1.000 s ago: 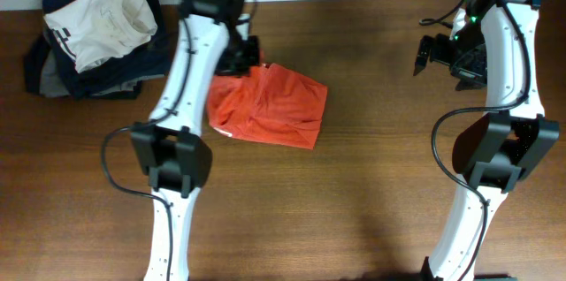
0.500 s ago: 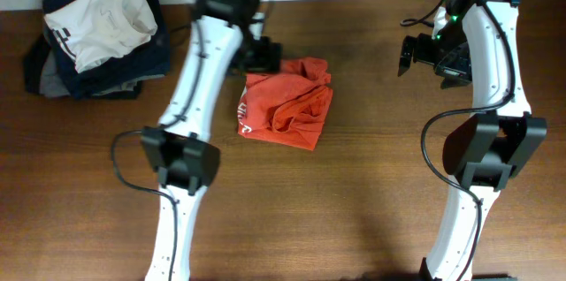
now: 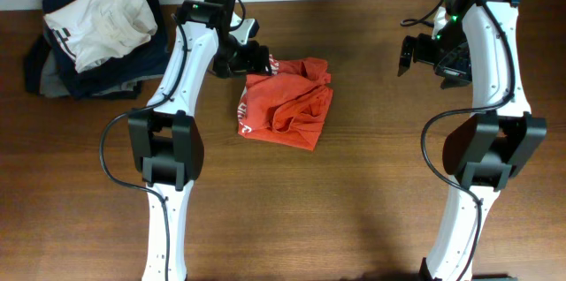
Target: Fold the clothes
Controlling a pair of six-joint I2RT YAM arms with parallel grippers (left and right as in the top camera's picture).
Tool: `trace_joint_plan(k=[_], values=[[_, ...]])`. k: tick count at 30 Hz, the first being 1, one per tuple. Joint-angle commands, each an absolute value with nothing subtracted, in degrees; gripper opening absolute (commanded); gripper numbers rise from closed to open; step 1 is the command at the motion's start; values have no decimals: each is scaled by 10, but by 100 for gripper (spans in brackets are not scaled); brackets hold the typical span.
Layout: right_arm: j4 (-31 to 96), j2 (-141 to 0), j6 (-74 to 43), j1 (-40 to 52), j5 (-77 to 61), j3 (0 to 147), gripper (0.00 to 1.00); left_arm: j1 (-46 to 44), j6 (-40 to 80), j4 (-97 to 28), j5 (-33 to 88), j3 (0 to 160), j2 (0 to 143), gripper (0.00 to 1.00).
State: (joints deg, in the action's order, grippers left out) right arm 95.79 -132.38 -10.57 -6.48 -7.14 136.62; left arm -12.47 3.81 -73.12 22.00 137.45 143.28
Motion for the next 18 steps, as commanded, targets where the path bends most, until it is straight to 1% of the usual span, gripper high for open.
trace_joint_plan(k=[1, 4, 6, 7, 11, 15, 18], values=[[958, -1317, -110, -60, -75, 1370, 99, -128, 29, -729, 247, 1369, 1446, 63], [959, -1317, -110, -60, -75, 1370, 99, -130, 29, -741, 257, 1369, 1446, 45], [959, -1317, -110, -60, -75, 1370, 99, -130, 29, -754, 256, 1369, 1446, 21], [959, -1317, -110, -60, -75, 1370, 99, -130, 29, -760, 255, 1369, 1446, 0], [961, -1317, -110, -60, -75, 1370, 99, -130, 29, -828, 255, 1413, 1444, 1], [961, -1317, -110, -60, -75, 1370, 99, -130, 30, -965, 259, 1475, 1436, 0], [961, -1317, -110, -60, -75, 1370, 99, -142, 30, -967, 338, 1474, 1435, 0]])
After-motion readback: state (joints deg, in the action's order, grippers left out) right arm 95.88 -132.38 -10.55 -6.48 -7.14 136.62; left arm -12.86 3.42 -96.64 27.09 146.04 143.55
